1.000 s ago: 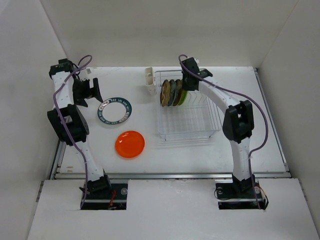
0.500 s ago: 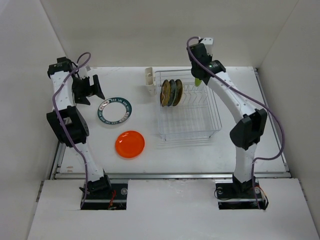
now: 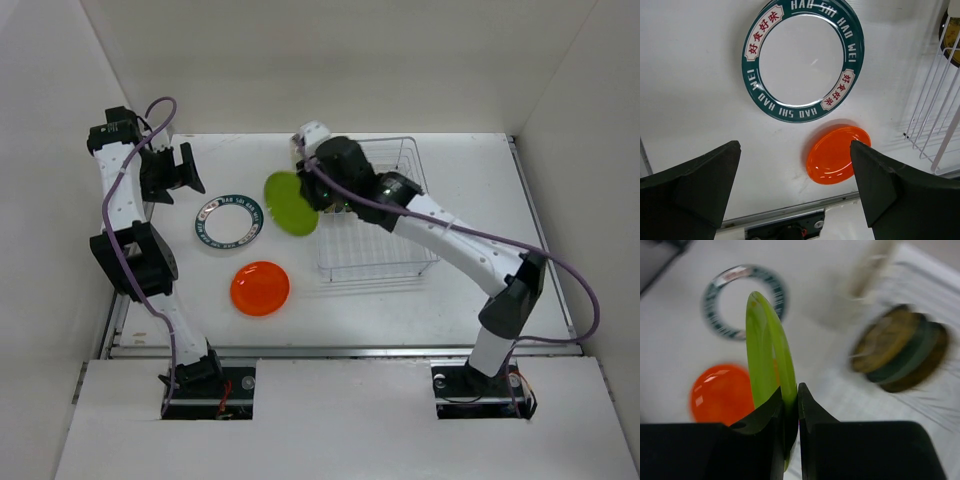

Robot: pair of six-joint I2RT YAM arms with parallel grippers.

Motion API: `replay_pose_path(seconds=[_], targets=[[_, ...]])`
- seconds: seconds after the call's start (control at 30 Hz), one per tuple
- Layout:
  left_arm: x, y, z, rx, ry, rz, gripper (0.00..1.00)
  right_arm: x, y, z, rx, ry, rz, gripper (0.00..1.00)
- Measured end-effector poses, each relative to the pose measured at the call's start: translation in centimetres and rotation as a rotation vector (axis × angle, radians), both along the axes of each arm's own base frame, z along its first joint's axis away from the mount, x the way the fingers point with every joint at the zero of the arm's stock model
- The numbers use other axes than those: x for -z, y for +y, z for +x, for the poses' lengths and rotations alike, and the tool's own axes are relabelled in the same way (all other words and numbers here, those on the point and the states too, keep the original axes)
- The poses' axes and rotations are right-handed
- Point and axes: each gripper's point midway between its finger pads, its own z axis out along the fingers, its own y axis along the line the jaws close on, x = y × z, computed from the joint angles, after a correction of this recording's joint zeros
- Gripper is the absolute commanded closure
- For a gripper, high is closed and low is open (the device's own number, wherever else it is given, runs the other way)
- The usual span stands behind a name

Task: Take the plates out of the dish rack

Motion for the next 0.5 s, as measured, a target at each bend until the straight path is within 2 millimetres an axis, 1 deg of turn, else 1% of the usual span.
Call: replay_pose_path(seconds=[0.03, 0.07, 0.1, 0.17, 0.2, 0.23, 0.27, 0.33, 0.47, 0.5], targets=[[0.0, 0.1, 0.0, -0.002, 0.000, 0.006, 0.11, 1.2, 2.8, -1.9, -0.128, 0.044, 0.020, 1.00], [-0.1, 0.2, -0.1, -0.004, 0.000, 0.011, 0.11, 2.3, 5.0, -3.5, -0.233, 0.084, 0.033, 1.00], [-0.2, 0.2, -0.1, -0.006, -0.004, 0.016, 0.11, 3.5, 6.8, -4.7, -0.318, 0.123, 0.043, 1.00], [-0.5, 0.3, -0.2, -0.010, -0.010, 0.025, 0.11, 5.9, 9.1, -6.2, -0.431, 0.196, 0.051, 1.00], [-0.8, 0.4, -0.3, -0.012, -0.017, 0.030, 0.10, 7.2, 9.9, -6.5, -0.468, 0.230, 0.051, 1.00], [-1.0, 0.5, -0.4, -0.014, -0.023, 0.036, 0.10, 8.1, 10.6, -6.9, -0.505, 0.260, 0.057, 1.00], [-1.3, 0.6, -0.5, -0.016, -0.031, 0.041, 0.10, 9.9, 11.6, -6.9, -0.530, 0.297, 0.049, 1.00], [-1.6, 0.7, -0.7, -0.021, -0.038, 0.048, 0.10, 12.5, 12.9, -7.1, -0.572, 0.352, 0.047, 1.00], [-1.7, 0.7, -1.2, -0.025, -0.041, 0.055, 0.08, 17.4, 14.1, -7.5, -0.606, 0.450, 0.019, 1.00], [-1.7, 0.7, -1.2, -0.025, -0.039, 0.056, 0.08, 18.2, 14.2, -7.5, -0.609, 0.467, 0.014, 1.00]])
